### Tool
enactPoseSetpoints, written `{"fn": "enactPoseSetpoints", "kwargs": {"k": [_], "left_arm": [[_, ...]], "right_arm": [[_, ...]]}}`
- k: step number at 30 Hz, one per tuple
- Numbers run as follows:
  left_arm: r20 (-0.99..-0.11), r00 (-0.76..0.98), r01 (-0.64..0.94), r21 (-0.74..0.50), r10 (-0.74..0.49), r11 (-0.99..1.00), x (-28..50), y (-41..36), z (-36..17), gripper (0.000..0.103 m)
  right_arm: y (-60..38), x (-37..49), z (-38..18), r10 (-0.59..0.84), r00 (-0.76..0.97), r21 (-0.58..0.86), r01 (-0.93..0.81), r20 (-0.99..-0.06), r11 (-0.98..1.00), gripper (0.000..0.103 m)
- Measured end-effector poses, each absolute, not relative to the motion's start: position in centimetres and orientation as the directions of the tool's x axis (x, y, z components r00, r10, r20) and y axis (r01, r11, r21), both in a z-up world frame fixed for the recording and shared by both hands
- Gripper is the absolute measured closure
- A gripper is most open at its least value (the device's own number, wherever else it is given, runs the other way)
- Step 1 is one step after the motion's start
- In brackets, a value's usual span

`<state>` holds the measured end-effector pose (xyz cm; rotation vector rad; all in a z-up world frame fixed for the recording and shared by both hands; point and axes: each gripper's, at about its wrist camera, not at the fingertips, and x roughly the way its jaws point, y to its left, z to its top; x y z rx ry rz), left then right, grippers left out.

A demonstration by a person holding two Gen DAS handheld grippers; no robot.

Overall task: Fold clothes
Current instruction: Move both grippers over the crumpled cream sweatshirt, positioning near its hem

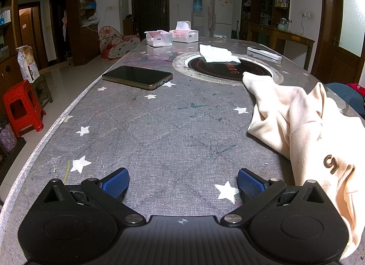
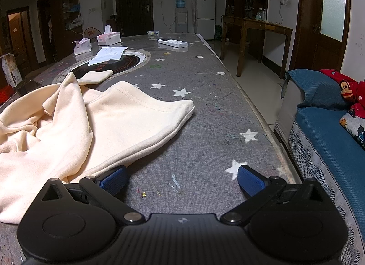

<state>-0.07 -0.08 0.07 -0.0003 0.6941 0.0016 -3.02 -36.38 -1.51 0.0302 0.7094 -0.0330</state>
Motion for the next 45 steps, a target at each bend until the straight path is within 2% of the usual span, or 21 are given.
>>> {"fn": "enactPoseSetpoints", "kwargs": {"k": [15, 45], "left_arm": [[-0.665, 0.746, -0.031, -0.002, 0.022, 1.0, -0.8, -0.7, 0.7, 0.0], [-0.636, 0.769, 0.063, -0.022, -0.063, 0.998, -6.2, -5.8, 3.9, 0.0]], "right_arm": [[-36.2, -3.4, -1.3, -0.025, 0.749, 0.006, 0.038, -0.663, 0.999, 0.0], [-33.9, -9.7, 1.3, 0.028, 0.787, 0.022, -0.018, -0.616, 1.0, 0.0]]}}
